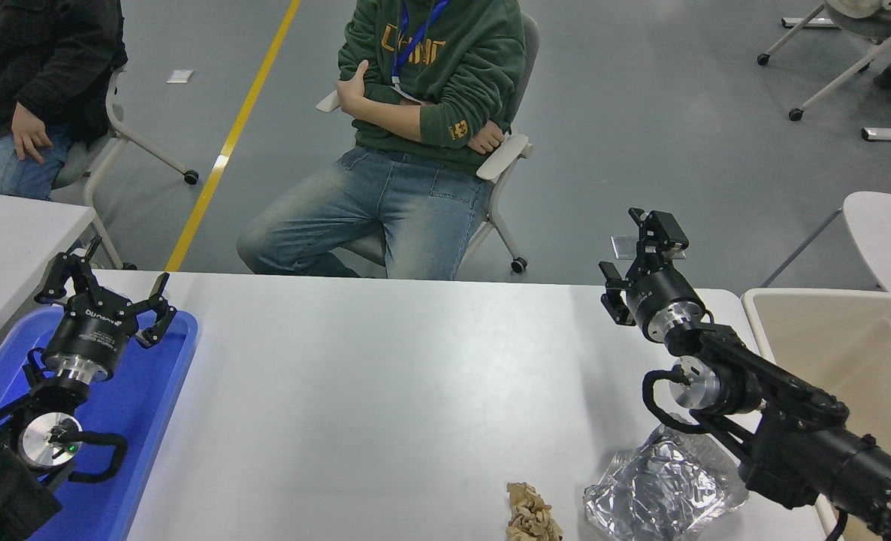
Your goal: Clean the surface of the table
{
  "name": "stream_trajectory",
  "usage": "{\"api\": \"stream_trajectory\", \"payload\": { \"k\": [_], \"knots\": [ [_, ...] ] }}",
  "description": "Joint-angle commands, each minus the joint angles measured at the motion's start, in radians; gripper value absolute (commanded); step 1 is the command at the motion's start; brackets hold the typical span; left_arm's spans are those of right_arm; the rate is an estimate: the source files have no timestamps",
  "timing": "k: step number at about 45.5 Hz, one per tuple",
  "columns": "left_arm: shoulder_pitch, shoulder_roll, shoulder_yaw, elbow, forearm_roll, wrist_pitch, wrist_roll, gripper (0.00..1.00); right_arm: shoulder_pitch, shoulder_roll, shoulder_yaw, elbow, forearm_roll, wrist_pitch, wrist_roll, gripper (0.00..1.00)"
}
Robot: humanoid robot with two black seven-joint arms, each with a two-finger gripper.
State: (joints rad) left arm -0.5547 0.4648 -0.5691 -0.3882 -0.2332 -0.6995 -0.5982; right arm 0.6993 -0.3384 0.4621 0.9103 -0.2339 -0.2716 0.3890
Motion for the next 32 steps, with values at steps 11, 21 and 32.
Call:
{"api": "stream_trajectory", "payload": {
  "k": [11,21,32],
  "knots": [
    [-0.001,0.000,0.000,0.000,0.000,0.000,0.000,1.00,0.035,-0.356,-0.310,0.222,-0.241,0.006,-0.001,0.98],
    [-0.001,0.000,0.000,0.000,0.000,0.000,0.000,1.00,0.039,-0.547,-0.405,0.400,-0.358,0.008,-0.002,0.98],
    [-0.001,0.000,0.000,0.000,0.000,0.000,0.000,1.00,0.039,-0.721,-0.536,0.522,-0.492,0.034,-0.010,0.98]
  ]
}}
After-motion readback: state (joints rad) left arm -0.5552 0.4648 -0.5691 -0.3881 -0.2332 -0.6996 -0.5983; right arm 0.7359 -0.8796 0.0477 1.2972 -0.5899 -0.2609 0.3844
